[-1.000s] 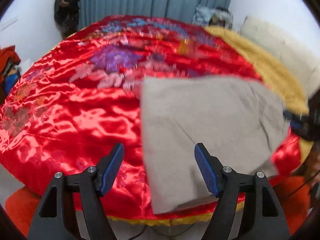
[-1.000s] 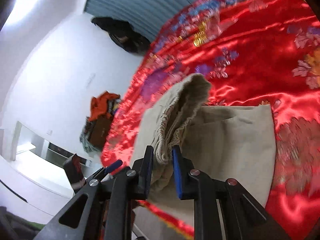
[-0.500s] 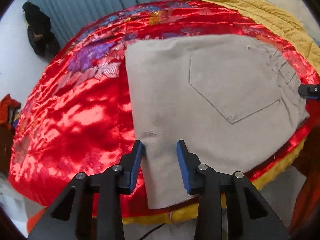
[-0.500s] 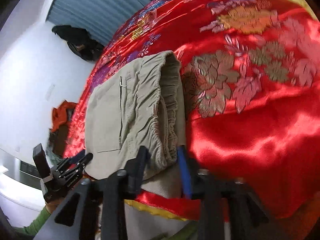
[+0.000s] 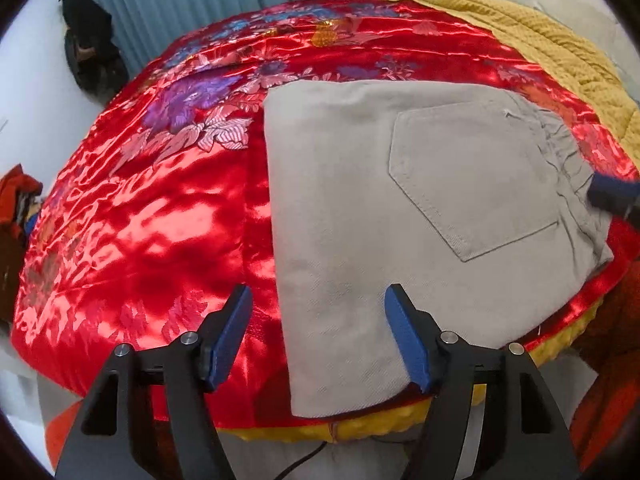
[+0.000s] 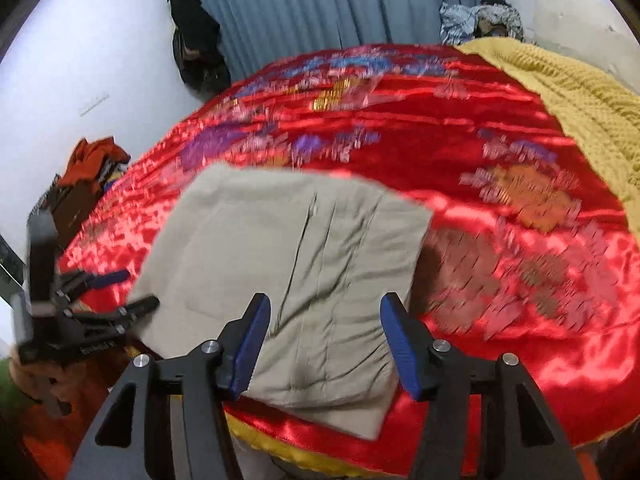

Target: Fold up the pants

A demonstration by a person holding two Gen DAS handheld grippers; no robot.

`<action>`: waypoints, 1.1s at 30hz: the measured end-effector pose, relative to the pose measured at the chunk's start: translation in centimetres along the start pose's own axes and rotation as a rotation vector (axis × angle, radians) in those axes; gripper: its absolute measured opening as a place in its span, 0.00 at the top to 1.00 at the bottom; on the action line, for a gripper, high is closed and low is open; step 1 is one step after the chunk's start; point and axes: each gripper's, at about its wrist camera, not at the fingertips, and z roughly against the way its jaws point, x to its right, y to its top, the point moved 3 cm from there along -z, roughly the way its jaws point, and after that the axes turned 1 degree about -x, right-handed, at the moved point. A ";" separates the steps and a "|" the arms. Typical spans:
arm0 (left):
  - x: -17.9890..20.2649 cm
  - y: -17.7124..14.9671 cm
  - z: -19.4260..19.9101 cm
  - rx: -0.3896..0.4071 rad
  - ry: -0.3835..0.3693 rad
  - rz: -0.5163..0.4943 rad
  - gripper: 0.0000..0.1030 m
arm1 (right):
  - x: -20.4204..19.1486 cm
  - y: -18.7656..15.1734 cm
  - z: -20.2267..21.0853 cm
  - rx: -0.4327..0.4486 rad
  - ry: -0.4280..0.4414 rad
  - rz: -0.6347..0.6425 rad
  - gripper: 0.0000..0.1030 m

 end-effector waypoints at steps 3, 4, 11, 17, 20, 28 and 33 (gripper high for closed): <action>0.0 -0.1 -0.1 -0.008 -0.003 0.000 0.31 | 0.4 -1.2 -1.5 -0.048 -0.013 0.013 0.43; -0.1 -0.1 0.0 -0.012 -0.007 -0.002 0.30 | 0.4 -1.2 -1.2 -0.045 -0.005 0.013 0.44; -6.4 2.6 -0.3 -0.077 -0.219 0.225 0.17 | 10.0 1.7 2.2 -0.035 0.267 -0.427 0.44; -6.5 3.8 -5.2 -0.236 -0.345 0.261 0.17 | 12.3 1.2 -3.9 -0.301 0.434 -0.516 0.44; -5.1 4.5 -5.1 -0.243 -0.362 0.229 0.20 | 10.7 1.3 -6.6 -0.377 0.457 -0.478 0.42; -3.0 5.9 -1.2 -0.218 -0.370 0.161 0.87 | 7.2 3.2 -5.1 -0.388 0.438 -0.280 0.69; -5.5 9.1 4.2 -0.088 -0.423 0.160 0.87 | 3.2 6.9 -0.7 -0.291 0.476 -0.181 0.72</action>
